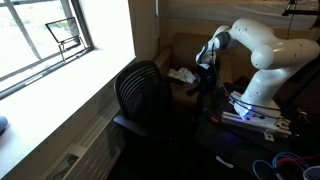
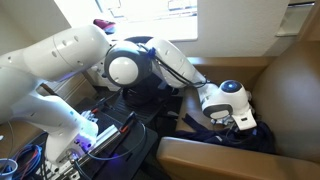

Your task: Hang the black clothing from the sofa on the backrest of the black chair

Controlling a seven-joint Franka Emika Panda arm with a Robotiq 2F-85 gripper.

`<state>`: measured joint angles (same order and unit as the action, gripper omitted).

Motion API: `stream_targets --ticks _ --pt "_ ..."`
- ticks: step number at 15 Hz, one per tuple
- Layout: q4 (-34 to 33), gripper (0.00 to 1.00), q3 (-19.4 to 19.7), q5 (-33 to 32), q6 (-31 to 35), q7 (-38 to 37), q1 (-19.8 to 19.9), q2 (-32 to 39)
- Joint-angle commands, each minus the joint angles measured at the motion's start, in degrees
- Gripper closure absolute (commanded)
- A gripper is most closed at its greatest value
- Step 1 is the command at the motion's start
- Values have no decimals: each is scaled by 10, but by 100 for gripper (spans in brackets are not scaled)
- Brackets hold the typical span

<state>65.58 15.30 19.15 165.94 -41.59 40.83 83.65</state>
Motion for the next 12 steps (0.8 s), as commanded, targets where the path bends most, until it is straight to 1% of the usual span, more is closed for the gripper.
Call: stream_targets --ticks 1,2,3,4,5,7,8,10,11,12 --pt "-24 0 2 -2 -28 6 3 14" --pt "-40 0 2 -6 -40 7 7 24" --pt "-51 25 3 -5 -54 3 5 28" --pt "-45 27 29 -5 -56 -30 -13 27" --pt "-47 33 34 -6 -64 -38 -17 27" --pt "-38 48 70 -13 -55 -86 -43 26" --pt "-27 55 104 -18 -44 -126 -67 26" --pt "-12 69 154 -29 -43 -186 -101 25" --pt "-8 75 173 -36 -47 -210 -117 25" --pt "-1 84 191 -45 -49 -233 -131 25"
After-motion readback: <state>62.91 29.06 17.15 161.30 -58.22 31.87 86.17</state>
